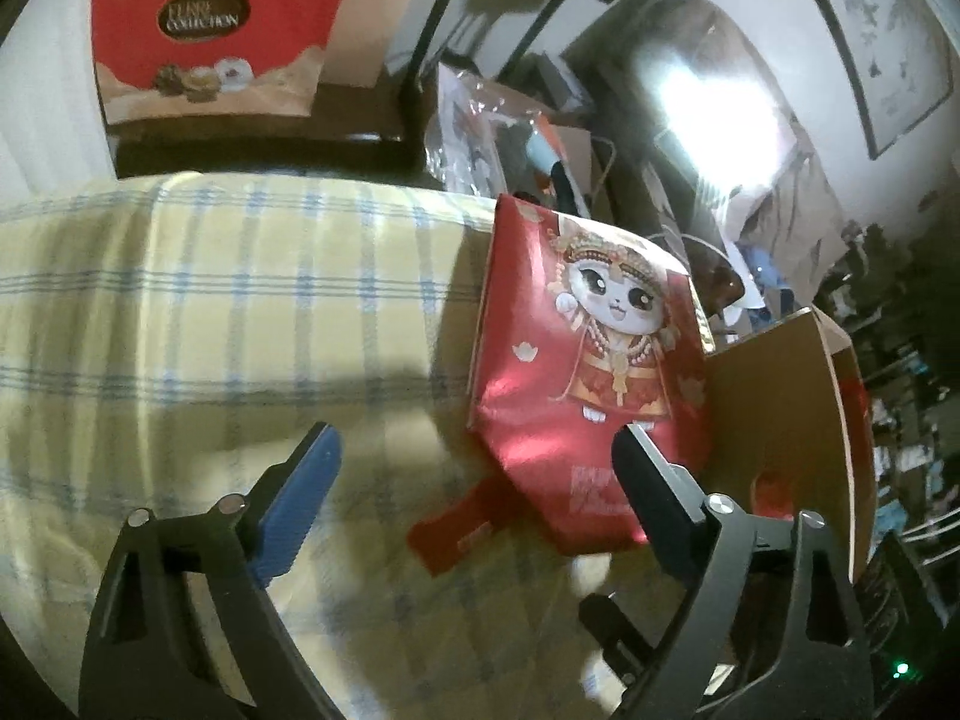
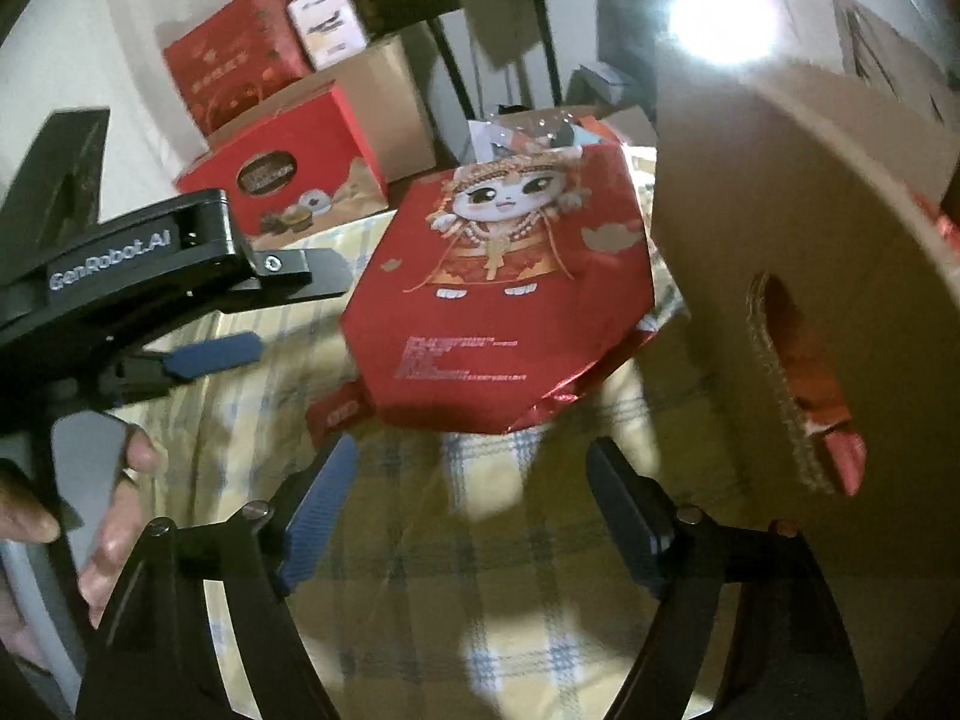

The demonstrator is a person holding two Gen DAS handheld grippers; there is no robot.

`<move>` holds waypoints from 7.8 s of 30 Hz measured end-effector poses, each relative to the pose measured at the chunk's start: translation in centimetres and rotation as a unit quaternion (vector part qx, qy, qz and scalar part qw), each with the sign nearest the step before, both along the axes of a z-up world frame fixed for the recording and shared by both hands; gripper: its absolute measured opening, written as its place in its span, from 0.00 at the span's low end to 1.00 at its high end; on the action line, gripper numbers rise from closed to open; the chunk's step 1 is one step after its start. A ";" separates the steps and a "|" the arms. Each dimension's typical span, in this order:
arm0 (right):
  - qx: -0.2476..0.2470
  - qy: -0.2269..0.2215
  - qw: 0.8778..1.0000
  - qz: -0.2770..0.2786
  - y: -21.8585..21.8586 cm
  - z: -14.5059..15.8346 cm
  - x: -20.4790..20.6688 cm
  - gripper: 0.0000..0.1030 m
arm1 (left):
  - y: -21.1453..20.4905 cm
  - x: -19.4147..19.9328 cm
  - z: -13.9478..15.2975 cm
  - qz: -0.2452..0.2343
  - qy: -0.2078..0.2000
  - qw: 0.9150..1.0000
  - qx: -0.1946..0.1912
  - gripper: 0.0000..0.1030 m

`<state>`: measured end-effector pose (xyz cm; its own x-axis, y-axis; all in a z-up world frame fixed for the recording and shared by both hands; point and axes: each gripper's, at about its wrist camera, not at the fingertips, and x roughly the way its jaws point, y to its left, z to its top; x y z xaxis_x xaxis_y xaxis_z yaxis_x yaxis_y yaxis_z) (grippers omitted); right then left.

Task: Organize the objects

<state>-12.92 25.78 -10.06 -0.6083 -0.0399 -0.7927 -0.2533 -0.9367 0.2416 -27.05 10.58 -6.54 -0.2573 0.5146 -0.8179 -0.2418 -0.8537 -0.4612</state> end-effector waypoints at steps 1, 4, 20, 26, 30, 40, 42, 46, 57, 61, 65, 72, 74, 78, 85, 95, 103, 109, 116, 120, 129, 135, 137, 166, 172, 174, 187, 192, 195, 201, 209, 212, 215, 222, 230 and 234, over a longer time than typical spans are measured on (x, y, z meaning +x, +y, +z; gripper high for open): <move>-0.014 0.001 1.000 -0.006 0.3 -0.2 -0.2 0.78 | 0.2 -0.3 -0.2 0.000 -0.004 1.000 0.003 0.84; -0.060 0.008 0.998 -0.019 1.0 -0.9 -0.6 0.76 | 0.8 -0.9 -0.8 -0.008 -0.016 1.000 0.022 0.80; -0.060 0.024 0.997 -0.030 2.0 -0.7 -2.1 0.48 | 2.5 -2.4 -2.0 -0.038 -0.047 0.998 0.035 0.36; -0.047 0.031 0.998 -0.019 2.2 0.2 -2.4 0.41 | 1.8 -1.8 -2.0 -0.036 -0.034 0.998 0.033 0.26; -0.031 0.045 0.999 -0.006 1.6 1.6 -2.1 0.41 | 0.7 -0.9 -1.0 -0.027 -0.024 0.998 0.045 0.25; -0.007 0.076 0.997 0.031 0.3 6.8 -0.4 0.41 | -1.1 1.3 4.3 -0.017 0.019 0.998 0.065 0.23; -0.001 0.080 0.996 0.034 0.4 7.8 0.1 0.40 | -0.9 1.8 5.5 -0.019 0.029 0.997 0.066 0.23; 0.011 0.092 0.995 0.036 0.9 10.0 1.4 0.39 | -0.1 2.9 7.7 -0.028 0.046 0.996 0.072 0.23; 0.023 0.121 0.992 0.039 2.4 14.8 4.2 0.35 | 1.4 6.4 14.3 -0.048 0.101 0.989 0.093 0.22; 0.024 0.136 0.989 0.047 2.2 16.4 5.2 0.35 | 1.8 7.9 16.4 -0.058 0.115 0.987 0.099 0.20; 0.028 0.148 0.988 0.045 2.4 17.7 6.3 0.35 | 2.5 9.2 18.0 -0.066 0.129 0.985 0.097 0.20; 0.038 0.163 0.985 0.043 2.9 19.8 8.3 0.34 | 3.8 11.3 20.6 -0.082 0.152 0.980 0.103 0.20; 0.041 0.168 0.984 0.042 3.0 20.6 9.0 0.34 | 4.1 11.9 21.3 -0.085 0.159 0.978 0.104 0.20; 0.047 0.181 0.982 0.038 3.2 22.0 10.4 0.34 | 4.8 13.4 23.0 -0.096 0.175 0.974 0.107 0.20; 0.065 0.199 0.978 0.021 4.1 24.7 13.2 0.34 | 6.7 15.7 25.4 -0.116 0.187 0.969 0.115 0.20; 0.096 0.179 0.979 -0.015 7.9 24.6 15.9 0.34 | 12.4 17.7 24.9 -0.156 0.181 0.964 0.114 0.20; 0.107 0.169 0.979 -0.042 12.0 22.9 15.8 0.34 | 17.7 17.2 23.4 -0.186 0.173 0.961 0.110 0.20; 0.116 0.167 0.978 -0.048 14.8 21.7 14.6 0.34 | 21.0 15.7 22.0 -0.199 0.167 0.960 0.106 0.20; 0.123 0.160 0.979 -0.036 16.8 19.1 13.1 0.34 | 23.0 14.4 19.0 -0.204 0.147 0.963 0.099 0.20; 0.124 0.150 0.981 -0.027 17.7 17.0 12.7 0.33 | 23.6 14.2 16.8 -0.210 0.127 0.965 0.096 0.20; 0.083 0.092 0.992 -0.026 20.0 13.1 12.8 0.31 | 25.0 15.7 12.6 -0.227 0.085 0.968 0.067 0.19; 0.072 0.022 0.997 -0.022 20.4 10.7 12.9 0.46 | 25.2 16.9 10.2 -0.230 0.054 0.972 0.011 0.23; 0.084 0.005 0.996 -0.025 20.4 10.4 13.2 0.50 | 24.7 17.2 10.0 -0.227 0.053 0.973 0.002 0.24; 0.129 0.018 0.990 -0.048 23.4 13.7 6.5 0.54 | 24.2 10.0 13.2 -0.165 0.114 0.979 -0.032 0.35; 0.124 -0.031 0.991 -0.031 24.5 11.7 2.9 0.50 | 26.5 8.9 9.8 -0.173 0.072 0.980 -0.067 0.17; 0.133 -0.052 0.990 -0.018 24.2 11.0 2.1 0.50 | 26.7 9.0 9.3 -0.178 0.070 0.979 -0.069 0.17; 0.103 -0.061 0.992 0.027 23.8 10.7 0.4 0.49 | 25.7 10.1 9.5 -0.182 0.046 0.981 -0.040 0.17; 0.116 -0.021 0.993 0.007 23.2 13.2 2.3 0.50 | 23.7 10.0 12.2 -0.163 0.084 0.983 -0.028 0.52; 0.120 0.003 0.993 -0.001 22.8 14.6 3.4 0.52 | 22.2 10.3 13.5 -0.157 0.103 0.982 -0.025 0.57; 0.130 0.030 0.991 0.002 20.5 15.8 5.1 0.56 | 18.5 10.4 14.5 -0.136 0.121 0.983 -0.037 0.68; 0.131 0.047 0.990 0.023 16.1 16.5 5.3 0.76 | 13.4 10.3 14.4 -0.094 0.129 0.985 -0.059 0.75; 0.131 0.049 0.989 0.038 14.1 16.5 5.0 0.79 | 11.2 10.2 14.4 -0.077 0.138 0.985 -0.065 0.83; 0.128 0.050 0.989 0.055 12.0 16.4 4.6 0.79 | 8.6 10.2 14.4 -0.061 0.145 0.985 -0.076 0.85; 0.123 0.056 0.987 0.086 7.5 15.9 3.4 0.84 | 2.9 9.3 13.2 -0.013 0.137 0.986 -0.098 0.90; 0.110 0.056 0.986 0.114 3.3 15.1 2.0 0.94 | -1.6 9.8 13.1 0.025 0.158 0.979 -0.122 1.00; 0.106 0.059 0.984 0.132 1.3 14.8 1.3 0.99 | -3.0 10.3 13.4 0.038 0.172 0.976 -0.131 1.00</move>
